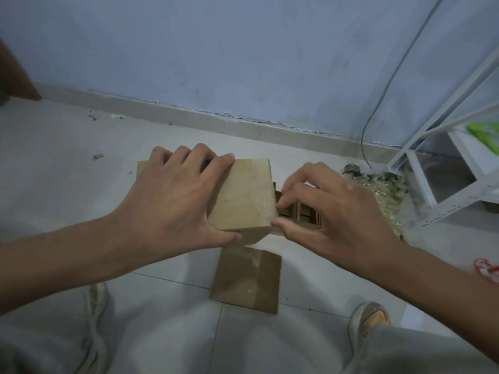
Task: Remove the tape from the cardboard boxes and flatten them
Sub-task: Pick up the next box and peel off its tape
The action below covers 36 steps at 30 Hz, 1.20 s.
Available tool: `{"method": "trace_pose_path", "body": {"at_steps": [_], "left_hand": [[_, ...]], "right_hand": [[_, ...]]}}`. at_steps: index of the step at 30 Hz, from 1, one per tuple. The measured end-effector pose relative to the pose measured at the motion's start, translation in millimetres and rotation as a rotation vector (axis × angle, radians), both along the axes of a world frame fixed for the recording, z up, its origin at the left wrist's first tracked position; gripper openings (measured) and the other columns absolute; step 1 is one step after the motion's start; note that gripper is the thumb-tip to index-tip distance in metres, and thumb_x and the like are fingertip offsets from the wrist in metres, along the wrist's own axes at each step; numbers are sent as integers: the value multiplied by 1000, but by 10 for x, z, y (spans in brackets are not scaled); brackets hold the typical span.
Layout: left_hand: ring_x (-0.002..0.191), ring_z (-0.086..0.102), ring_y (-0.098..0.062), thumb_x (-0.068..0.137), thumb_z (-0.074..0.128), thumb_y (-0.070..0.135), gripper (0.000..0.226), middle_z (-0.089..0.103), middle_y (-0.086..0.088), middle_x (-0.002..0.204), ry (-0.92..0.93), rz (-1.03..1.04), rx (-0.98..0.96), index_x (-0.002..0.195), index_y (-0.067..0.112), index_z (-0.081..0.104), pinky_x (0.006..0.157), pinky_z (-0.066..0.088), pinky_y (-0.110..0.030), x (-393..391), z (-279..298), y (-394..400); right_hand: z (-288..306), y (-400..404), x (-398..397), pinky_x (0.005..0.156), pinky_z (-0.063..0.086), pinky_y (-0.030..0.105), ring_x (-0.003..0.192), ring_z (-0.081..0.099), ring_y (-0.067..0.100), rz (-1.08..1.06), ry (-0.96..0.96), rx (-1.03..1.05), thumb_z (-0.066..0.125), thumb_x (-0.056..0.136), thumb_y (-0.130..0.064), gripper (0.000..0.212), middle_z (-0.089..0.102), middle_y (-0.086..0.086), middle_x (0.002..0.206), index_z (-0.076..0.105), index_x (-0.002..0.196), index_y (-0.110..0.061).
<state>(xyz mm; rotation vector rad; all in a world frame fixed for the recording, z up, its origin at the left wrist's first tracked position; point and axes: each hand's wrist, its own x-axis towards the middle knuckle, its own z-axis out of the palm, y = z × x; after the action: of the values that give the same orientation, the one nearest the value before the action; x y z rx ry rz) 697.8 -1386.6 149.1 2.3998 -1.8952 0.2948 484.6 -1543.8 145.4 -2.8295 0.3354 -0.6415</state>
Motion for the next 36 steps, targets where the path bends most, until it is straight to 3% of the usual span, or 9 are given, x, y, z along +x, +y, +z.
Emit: {"method": "trace_pose_path", "body": {"at_steps": [8,11,14,16,19,21,25,30,36], "left_hand": [[104,59,-28,60,43,94,115,58,-4,125,-26,28,45,148,21,44,94,43,-48,64,-66,-76],[104,60,-27,60,37,96,116,58,-3,125,-17,67,76,148,22,44,95,42,-47,83,-63,-119],[102,60,-28,58,37,94,116,59,-4,124,-39,68,81,147,21,45,93,41,-47,82,-63,-169],[101,60,-29,59,37,94,115,58,-4,123,-40,61,78,146,20,46,93,41,-47,79,-68,-192],[106,59,-28,60,35,95,114,57,-3,126,-3,75,70,147,22,43,96,40,-47,87,-76,-205],[111,57,-27,61,36,96,114,54,-2,129,30,91,67,149,24,39,98,39,-47,100,-67,-209],[109,57,-27,60,36,96,114,54,-3,127,-9,91,53,148,23,40,96,41,-48,128,-31,-197],[99,58,-29,61,37,96,114,57,-6,120,-48,54,35,144,18,46,89,41,-47,107,-40,-169],[97,59,-31,62,40,93,113,58,-8,119,-98,10,59,144,15,48,88,43,-49,92,-119,-134]], "right_hand": [[-3,40,182,46,44,29,62,60,17,-19,205,-278,48,103,-46,30,62,-10,86,67,92,-27],[-18,68,244,47,25,24,53,50,21,-63,227,-425,62,102,-32,22,57,-3,76,66,86,-18],[-12,159,326,49,8,23,46,28,20,-113,339,-510,87,79,-17,29,48,1,67,58,79,-13],[-17,151,375,51,4,22,44,21,20,-119,316,-486,86,76,-15,31,46,3,63,55,75,-13],[-43,51,401,43,30,28,45,43,24,-204,203,-275,71,83,-24,19,54,-3,66,54,75,-17],[-20,-29,374,52,45,31,56,58,12,-273,107,118,69,82,-23,14,61,-8,65,59,72,-24],[-22,9,331,56,41,15,56,56,3,-253,-38,588,69,88,-19,18,66,-9,62,68,71,-25],[-102,-44,302,56,43,28,62,57,4,-197,164,241,56,91,-67,37,61,-14,66,55,81,-31],[-166,-97,281,56,36,31,56,50,3,-64,290,104,53,104,-46,27,49,-15,58,51,83,-30]]}}
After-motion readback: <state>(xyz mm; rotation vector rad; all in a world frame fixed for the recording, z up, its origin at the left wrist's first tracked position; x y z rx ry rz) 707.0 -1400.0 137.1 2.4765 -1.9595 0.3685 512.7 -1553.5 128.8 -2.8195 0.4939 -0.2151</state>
